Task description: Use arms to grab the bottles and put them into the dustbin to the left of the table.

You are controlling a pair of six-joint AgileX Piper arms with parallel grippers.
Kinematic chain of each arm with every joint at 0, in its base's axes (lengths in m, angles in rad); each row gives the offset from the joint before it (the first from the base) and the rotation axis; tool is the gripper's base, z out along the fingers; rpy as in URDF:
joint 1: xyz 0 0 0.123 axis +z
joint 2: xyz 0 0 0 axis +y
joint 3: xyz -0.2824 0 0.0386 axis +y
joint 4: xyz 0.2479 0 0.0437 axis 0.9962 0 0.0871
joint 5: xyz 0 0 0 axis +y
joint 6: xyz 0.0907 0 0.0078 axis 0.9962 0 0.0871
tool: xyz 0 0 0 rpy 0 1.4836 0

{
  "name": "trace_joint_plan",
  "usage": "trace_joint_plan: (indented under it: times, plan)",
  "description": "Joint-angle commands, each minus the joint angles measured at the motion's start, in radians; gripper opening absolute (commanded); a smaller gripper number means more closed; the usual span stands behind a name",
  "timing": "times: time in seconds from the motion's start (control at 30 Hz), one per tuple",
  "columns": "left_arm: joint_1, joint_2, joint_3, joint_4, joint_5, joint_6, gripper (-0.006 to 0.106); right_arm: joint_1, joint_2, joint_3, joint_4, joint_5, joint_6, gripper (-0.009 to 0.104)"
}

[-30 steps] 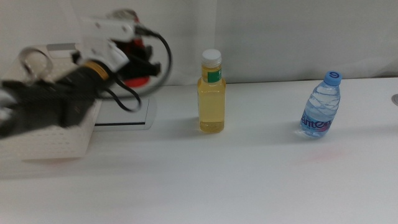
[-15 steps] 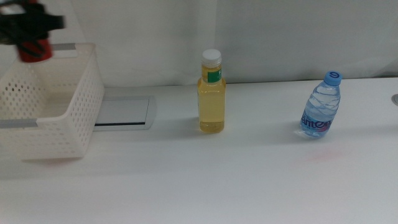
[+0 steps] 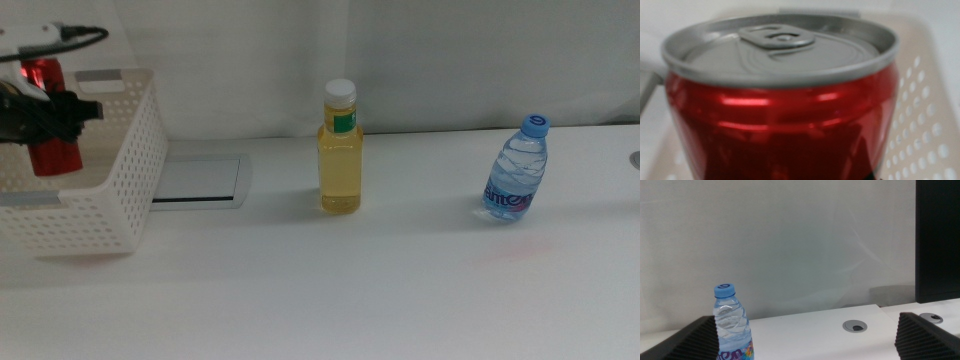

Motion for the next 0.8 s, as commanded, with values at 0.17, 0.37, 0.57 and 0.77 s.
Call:
trace_joint_plan:
  times: [0.17, 0.37, 0.57, 0.77]
  plan:
    - [0.002, 0.088, -0.015, -0.012, -0.103, 0.002, -0.003, -0.005, -0.035, 0.04, -0.002, -0.003, -0.005, 0.094]
    - [0.002, 0.117, -0.015, -0.012, -0.13, 0.002, -0.003, -0.005, -0.035, 0.04, -0.002, -0.003, -0.005, 0.094]
    - [0.002, 0.124, -0.015, -0.012, -0.13, 0.01, -0.003, -0.005, -0.035, 0.04, -0.002, -0.003, -0.005, 0.094]
    - [0.002, 0.124, -0.015, -0.012, -0.148, 0.01, 0.084, -0.005, -0.035, 0.04, -0.004, -0.001, -0.005, 0.094]
